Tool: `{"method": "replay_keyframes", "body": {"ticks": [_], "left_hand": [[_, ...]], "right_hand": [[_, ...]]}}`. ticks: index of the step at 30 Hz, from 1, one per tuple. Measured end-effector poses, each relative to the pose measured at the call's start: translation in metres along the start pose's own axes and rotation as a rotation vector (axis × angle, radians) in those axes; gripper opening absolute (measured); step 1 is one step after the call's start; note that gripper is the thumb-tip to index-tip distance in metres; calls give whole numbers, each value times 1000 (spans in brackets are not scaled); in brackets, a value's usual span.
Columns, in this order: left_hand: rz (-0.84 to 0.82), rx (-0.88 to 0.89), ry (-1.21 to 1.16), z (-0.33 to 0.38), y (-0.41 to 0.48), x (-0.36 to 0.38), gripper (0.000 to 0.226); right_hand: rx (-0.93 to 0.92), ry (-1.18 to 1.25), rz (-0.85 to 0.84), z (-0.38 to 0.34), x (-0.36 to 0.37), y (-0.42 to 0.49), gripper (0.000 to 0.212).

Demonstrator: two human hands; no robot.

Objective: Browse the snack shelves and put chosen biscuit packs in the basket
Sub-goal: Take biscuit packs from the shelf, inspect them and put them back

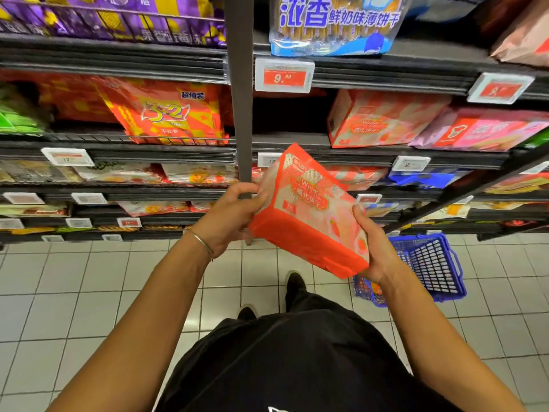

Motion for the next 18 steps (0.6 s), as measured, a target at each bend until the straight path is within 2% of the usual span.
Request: {"method": "replay_keyframes", "body": {"ticks": [3,6,7,10,11,12,15,16,18], "left_hand": [[93,50,75,17,11,1,31],[94,109,209,43,20,17,55],[126,140,258,52,23,21,54],[242,267,346,74,35,32,23],[259,312,319,81,40,35,10],[262,346,268,88,44,39,11],[254,331,27,106,52,54,51],[257,322,-46,110,54,58,58],[222,331,-174,115,61,63,43]], "right_hand": [[-117,-75,36,-28,6,15,64],[-404,-208,191,-60,10,26,62],[-530,-222,252,-72,12,25,62],[-858,-245,280,-101,24,14,78],[-952,-299,280,-109,28,12,81],[-1037,-367,287,-115,33,10,82],[-1238,-483,310,-123,45,7,83],[-1266,-492,306,-122,49,7,85],[-1265,-529,266,-118,57,8,93]]}}
Point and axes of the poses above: each hand's wrist, its own y-axis towards the middle knuckle, its own x-axis out of the palm, z = x × y, the point moved 6 cm from there along y, towards the middle knuckle, and after that the axes turned 10 degrees about -x, right-handed, at the moved point
